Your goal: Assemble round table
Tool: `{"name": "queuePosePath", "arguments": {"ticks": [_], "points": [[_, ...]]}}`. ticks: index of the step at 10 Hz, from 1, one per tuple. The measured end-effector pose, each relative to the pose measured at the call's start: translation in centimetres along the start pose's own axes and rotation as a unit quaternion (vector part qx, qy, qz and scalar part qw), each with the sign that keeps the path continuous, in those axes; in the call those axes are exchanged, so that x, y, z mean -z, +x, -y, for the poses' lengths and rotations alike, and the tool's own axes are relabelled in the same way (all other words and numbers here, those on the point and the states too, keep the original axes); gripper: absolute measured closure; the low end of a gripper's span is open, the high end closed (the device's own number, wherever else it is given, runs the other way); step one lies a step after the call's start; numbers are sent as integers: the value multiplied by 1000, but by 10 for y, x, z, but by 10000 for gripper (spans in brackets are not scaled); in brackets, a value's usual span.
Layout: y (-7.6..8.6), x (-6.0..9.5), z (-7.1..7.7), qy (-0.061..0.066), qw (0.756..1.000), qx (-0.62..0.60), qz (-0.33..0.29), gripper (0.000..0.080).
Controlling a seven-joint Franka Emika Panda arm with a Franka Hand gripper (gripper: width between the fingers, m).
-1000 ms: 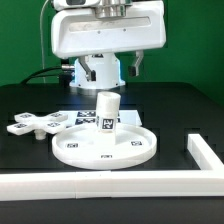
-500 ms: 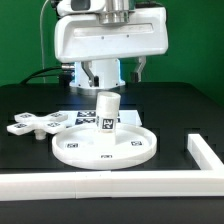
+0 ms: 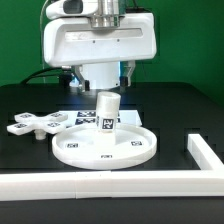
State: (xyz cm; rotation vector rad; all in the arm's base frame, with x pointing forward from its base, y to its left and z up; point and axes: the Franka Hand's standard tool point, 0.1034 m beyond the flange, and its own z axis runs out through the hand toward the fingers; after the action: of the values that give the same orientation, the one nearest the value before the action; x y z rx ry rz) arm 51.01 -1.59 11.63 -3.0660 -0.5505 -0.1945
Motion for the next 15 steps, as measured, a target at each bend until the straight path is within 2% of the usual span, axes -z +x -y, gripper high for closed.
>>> {"name": "queuePosePath", "arguments": {"ticks": [6,10,11,12,13,15], "points": [[-4,-20,5,0,1000,4,9,151],[-7,-25,5,2,1000,9,14,151],[-7,-26,7,2,1000,10,14,291],[-7,-26,8,3,1000,11,15,291],[-7,-26,8,2,1000,11,15,392],[-7,-26,8,3,1000,6,15,392]]}}
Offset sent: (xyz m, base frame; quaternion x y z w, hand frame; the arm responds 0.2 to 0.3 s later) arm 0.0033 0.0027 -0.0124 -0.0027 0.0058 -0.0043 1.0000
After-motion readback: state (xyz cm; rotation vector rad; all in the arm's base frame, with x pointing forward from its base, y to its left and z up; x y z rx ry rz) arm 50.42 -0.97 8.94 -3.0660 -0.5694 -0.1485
